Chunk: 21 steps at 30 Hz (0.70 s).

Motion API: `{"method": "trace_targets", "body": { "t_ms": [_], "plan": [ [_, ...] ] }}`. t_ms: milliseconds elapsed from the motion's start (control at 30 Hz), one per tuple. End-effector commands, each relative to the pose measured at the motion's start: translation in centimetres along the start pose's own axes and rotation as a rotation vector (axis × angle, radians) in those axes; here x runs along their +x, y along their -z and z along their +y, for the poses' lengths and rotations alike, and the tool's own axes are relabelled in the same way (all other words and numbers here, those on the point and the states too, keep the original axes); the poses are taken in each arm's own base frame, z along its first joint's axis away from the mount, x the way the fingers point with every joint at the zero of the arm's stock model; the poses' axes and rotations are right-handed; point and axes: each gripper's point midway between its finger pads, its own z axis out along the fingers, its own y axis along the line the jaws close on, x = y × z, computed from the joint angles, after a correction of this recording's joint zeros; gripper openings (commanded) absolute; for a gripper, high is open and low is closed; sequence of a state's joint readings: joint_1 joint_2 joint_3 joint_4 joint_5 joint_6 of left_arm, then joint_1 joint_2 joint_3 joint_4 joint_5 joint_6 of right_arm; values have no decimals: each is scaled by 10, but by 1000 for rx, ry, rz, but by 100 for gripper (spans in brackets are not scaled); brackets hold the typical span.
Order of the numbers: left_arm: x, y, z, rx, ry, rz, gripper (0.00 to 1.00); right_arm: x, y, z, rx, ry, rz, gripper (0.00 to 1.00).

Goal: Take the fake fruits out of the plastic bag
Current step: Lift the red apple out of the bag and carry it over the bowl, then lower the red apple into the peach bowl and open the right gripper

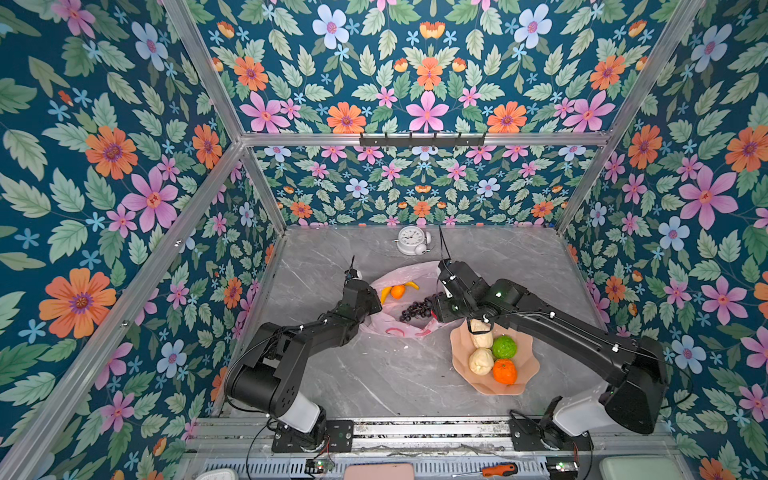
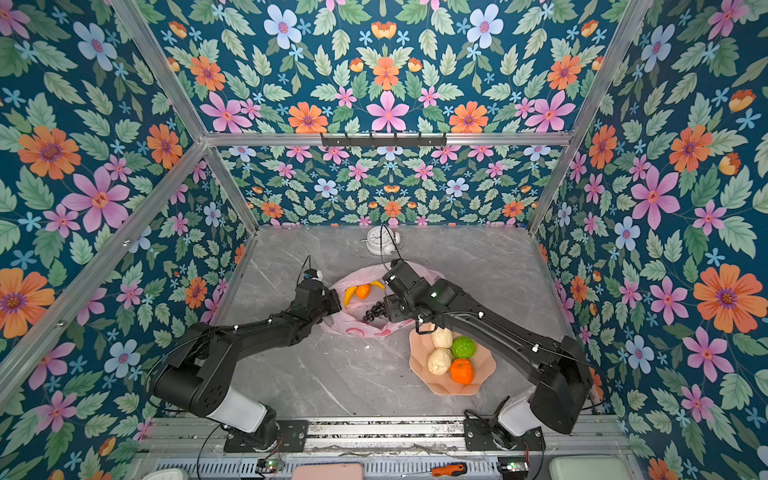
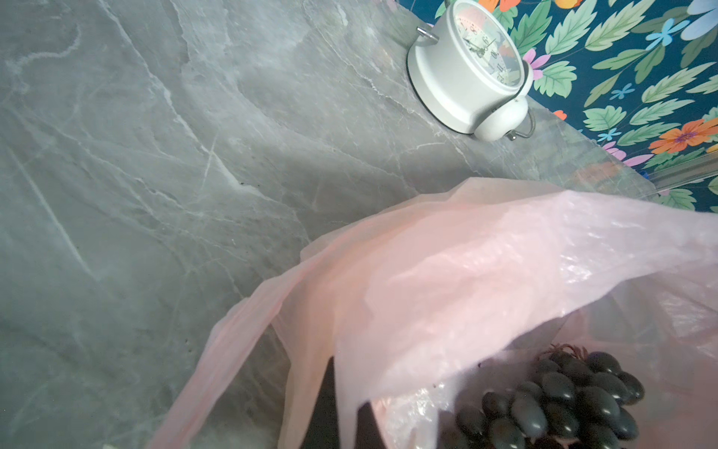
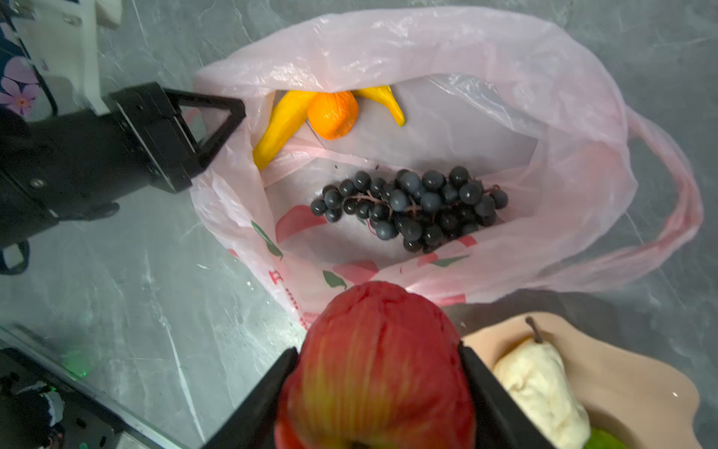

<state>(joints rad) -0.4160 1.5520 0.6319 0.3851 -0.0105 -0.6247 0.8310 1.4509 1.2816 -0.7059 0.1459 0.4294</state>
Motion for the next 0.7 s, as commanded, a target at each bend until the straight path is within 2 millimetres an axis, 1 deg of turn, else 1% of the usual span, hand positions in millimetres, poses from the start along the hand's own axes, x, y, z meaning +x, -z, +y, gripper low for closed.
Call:
{"method": "trace_targets", "body": {
  "t_ms": [0, 133, 267, 467, 667],
  "plan": [
    [-1, -1, 2, -14, -6, 0, 5, 20, 5, -12, 26, -32, 38, 62],
    [0, -2, 2, -14, -6, 3, 5, 45, 6, -22, 35, -78, 75, 61],
    [1, -2, 2, -13, -5, 6, 5, 62, 2, -27, 31, -107, 96, 61],
    [-1, -1, 3, -14, -2, 0, 5, 74, -5, -30, 21, -135, 89, 61],
    [-1, 0, 4, -17, -4, -5, 5, 86, -18, -34, 28, -151, 100, 61]
  ]
}}
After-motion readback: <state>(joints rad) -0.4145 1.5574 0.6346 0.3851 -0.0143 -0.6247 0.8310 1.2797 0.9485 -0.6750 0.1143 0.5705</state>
